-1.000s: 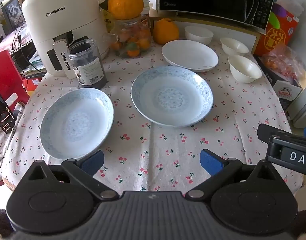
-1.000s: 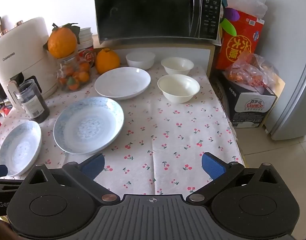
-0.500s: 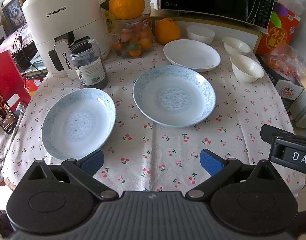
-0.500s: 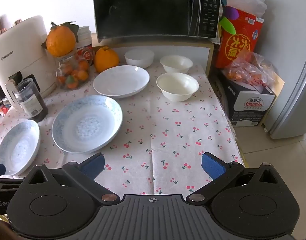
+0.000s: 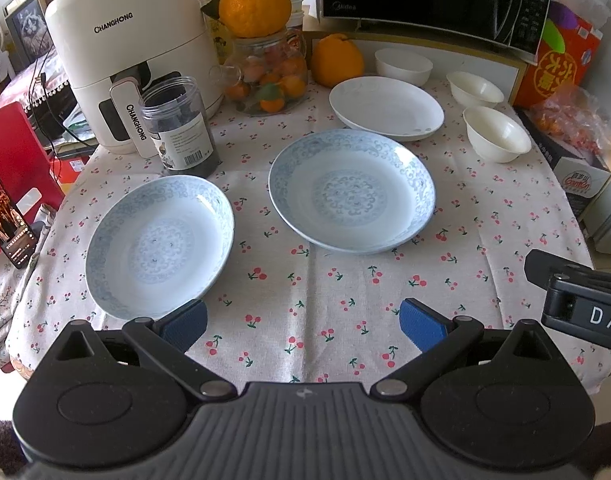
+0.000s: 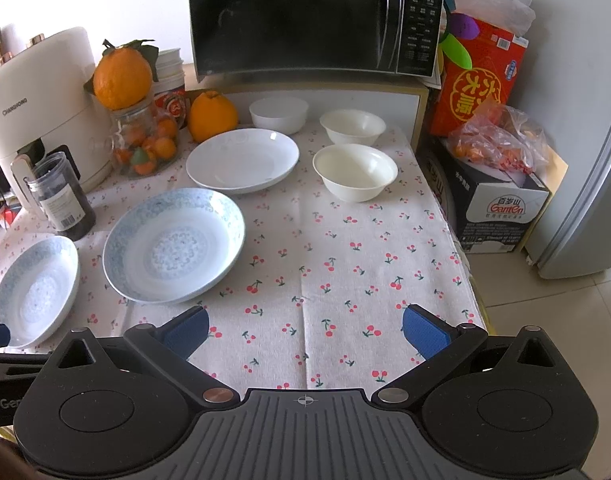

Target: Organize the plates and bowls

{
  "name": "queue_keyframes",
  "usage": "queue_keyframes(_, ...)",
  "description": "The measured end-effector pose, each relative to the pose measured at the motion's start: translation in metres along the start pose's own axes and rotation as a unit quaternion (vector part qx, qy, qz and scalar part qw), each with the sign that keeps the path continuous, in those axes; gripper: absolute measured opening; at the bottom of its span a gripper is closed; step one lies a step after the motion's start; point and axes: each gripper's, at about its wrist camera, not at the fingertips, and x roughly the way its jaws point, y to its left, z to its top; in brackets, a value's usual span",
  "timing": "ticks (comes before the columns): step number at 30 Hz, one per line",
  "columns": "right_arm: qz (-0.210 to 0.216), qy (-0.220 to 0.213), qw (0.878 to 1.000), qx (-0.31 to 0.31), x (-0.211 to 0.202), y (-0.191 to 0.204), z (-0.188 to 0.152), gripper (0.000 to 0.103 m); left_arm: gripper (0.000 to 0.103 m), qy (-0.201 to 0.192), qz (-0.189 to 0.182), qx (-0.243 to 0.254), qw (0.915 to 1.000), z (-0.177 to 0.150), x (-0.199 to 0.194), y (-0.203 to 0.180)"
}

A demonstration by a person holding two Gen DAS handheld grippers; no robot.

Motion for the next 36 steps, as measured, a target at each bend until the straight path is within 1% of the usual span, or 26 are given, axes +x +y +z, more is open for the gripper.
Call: queue_keyframes(36,0.001,0.004,1.000,-0.002,-0.0003,0.0012,0.0003,0.103,0.103,0.005,0.002,0.002,1.0000,-0.0018,0.0014,-0.0041)
